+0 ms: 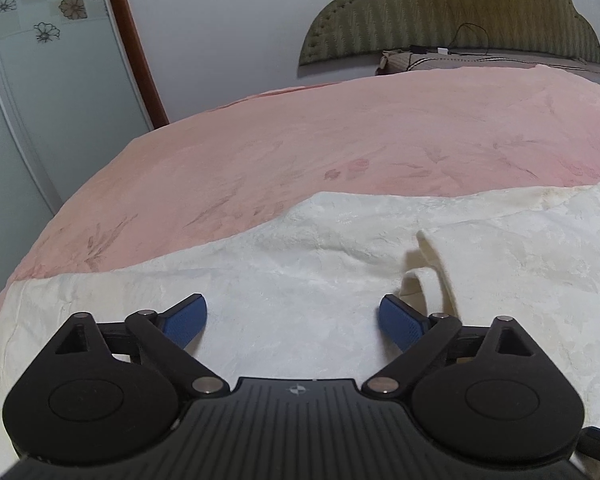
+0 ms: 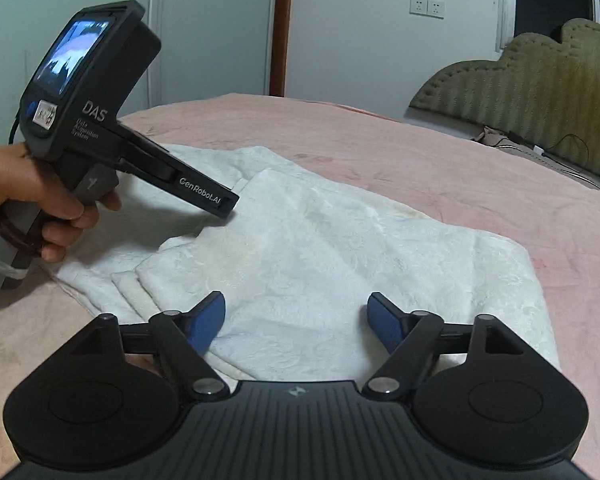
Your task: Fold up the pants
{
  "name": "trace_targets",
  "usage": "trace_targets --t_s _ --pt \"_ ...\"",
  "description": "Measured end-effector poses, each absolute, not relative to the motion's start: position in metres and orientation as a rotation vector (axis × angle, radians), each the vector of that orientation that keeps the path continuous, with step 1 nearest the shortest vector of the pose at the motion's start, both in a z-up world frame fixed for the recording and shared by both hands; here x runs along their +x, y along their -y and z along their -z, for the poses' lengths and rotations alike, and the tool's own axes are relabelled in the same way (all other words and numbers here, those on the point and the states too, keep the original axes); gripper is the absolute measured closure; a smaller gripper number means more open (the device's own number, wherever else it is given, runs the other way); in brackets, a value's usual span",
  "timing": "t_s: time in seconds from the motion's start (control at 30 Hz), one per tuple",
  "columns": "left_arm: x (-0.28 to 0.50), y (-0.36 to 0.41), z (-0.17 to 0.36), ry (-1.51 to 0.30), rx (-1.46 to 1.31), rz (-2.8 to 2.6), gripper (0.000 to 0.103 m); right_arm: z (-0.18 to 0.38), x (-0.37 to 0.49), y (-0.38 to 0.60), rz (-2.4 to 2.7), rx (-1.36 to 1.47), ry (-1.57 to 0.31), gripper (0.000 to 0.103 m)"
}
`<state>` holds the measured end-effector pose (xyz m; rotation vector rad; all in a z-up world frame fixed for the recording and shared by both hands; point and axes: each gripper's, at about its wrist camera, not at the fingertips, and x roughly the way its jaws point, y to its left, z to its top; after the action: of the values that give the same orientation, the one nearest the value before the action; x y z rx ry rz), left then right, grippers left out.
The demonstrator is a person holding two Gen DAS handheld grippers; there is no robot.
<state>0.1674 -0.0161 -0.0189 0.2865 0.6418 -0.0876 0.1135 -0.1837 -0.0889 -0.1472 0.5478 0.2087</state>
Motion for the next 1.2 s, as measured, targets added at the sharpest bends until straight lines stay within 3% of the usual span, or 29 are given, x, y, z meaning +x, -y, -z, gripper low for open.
trace_targets --t_s 0.27,1.2 --pt "0.167 0.012 0.022 -0.63 0.258 0.064 0.0 0.093 0.095 0.185 -0.155 -0.119 -0.567 0.006" --pt "0.158 0.001 0.022 -0.608 0.193 0.031 0.0 0.096 0.095 0.197 -0.169 -0.023 -0.589 0.001"
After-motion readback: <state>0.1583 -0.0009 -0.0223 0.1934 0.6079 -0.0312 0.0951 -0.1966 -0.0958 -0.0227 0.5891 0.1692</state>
